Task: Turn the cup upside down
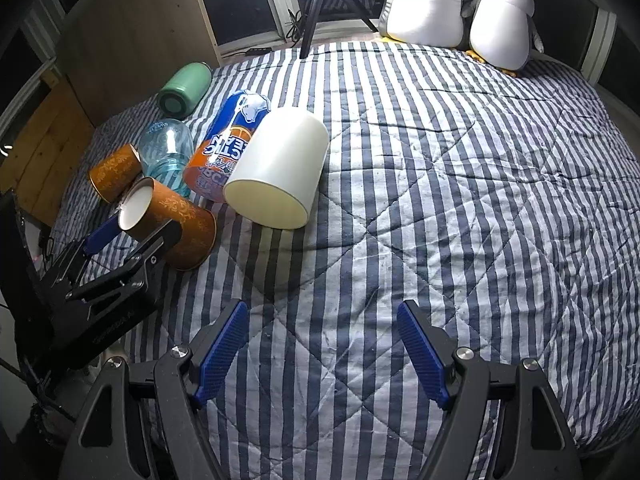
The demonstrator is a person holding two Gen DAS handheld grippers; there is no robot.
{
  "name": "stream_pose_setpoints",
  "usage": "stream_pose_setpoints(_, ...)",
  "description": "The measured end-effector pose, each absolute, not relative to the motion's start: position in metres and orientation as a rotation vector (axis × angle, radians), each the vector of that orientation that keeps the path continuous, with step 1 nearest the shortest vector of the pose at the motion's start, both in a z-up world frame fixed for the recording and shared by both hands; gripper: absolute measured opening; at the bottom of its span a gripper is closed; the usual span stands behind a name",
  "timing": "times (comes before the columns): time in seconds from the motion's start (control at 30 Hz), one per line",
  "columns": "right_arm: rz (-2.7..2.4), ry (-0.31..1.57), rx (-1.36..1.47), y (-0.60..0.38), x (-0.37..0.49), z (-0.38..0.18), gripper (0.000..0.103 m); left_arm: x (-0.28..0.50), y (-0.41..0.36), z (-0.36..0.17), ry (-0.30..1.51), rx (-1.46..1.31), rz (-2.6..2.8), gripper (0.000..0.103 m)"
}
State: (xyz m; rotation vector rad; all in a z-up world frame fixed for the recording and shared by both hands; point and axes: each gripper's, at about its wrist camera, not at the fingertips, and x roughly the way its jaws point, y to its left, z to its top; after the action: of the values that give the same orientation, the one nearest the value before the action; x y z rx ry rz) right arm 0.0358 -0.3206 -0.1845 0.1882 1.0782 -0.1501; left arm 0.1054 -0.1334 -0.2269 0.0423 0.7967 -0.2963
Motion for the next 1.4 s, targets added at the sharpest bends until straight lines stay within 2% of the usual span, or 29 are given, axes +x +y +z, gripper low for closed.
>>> stream_pose_setpoints(0.37,-0.136,0.991,0.137,-0.292,0.035,-0.159,0.074,0.087,-0.093,-0.181,0.769,-0.012,-0.218,0.088)
stream_pose_setpoints(0.73,-0.167,0.786,0.063,-0.264,0.017,-0.11,0.074,0.051,-0.058,-0.101,0.587,-0.029,-0.157,0.094)
stream_pose_setpoints(1.03,-0.28,0.546,-0.006,-0.252,-0.012,-0.088,0.081,0.016,-0.048,-0.07,0.5,-0.025,-0.113,0.096)
stream_pose_setpoints(1.17,-0.329,0.436,-0.03,-0.244,-0.028,-0.079,0.091,0.0,-0.043,-0.062,0.479,-0.025,-0.088,0.096)
stream_pose_setpoints(1.3,-0.369,0.352,-0.075,-0.233,-0.04,-0.07,0.093,-0.014,-0.043,-0.057,0.458,0.013,-0.071,0.096)
stream_pose_setpoints(1.4,-0.376,0.323,-0.097,-0.226,-0.046,-0.068,0.101,-0.021,-0.043,-0.057,0.453,0.022,-0.066,0.096)
